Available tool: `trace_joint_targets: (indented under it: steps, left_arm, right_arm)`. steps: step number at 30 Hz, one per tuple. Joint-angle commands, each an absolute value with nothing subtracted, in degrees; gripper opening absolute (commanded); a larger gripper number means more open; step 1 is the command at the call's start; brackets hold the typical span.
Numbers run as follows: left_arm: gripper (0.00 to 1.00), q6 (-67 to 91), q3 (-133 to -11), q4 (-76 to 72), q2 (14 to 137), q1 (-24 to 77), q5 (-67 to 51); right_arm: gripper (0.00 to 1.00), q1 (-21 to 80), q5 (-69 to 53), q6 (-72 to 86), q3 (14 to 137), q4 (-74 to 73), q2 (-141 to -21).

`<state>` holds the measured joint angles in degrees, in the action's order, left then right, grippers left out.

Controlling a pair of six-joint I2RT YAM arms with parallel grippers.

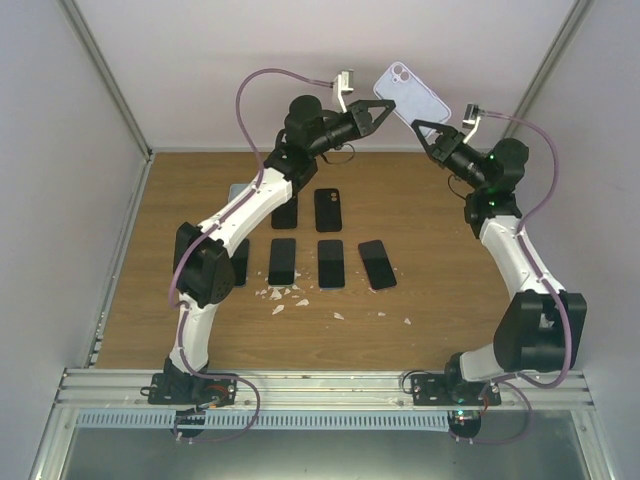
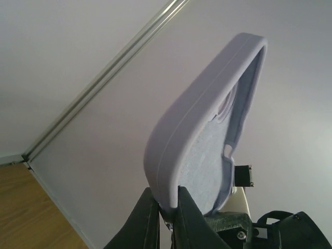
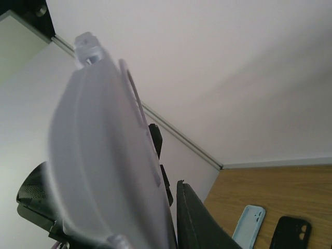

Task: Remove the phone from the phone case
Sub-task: Place the phone case at the center of the board.

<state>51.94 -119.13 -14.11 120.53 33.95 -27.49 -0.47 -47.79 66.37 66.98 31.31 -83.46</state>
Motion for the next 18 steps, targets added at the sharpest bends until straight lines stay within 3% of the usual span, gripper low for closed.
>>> trace_joint_targets:
  steps: [1,4,9,14,18]
  left_arm:
    - [0.0,50.74,-119.08,-17.6,120.7,32.43,-27.05]
    - [0.0,50.76,-117.26,-17.14,120.4,31.34,-28.1]
    - [0.0,48.57,-113.06,-15.82,120.08,29.12,-30.71]
    - [0.0,41.94,-111.58,-10.98,121.78,27.72,-34.42]
    - [0.0,38.93,-110.49,-7.98,123.95,27.1,-36.15]
  right_arm:
    - [0.18,0.0,-49.65,63.56,65.56,29.45,-81.39]
    - [0.51,-0.79,-50.14,59.98,64.5,26.56,-81.01]
    - [0.83,-4.43,-51.88,51.66,61.42,19.18,-78.78]
    - [0.99,-7.73,-51.47,37.05,60.16,5.97,-75.98]
    - [1.0,-9.38,-51.51,26.07,60.52,-1.44,-74.84]
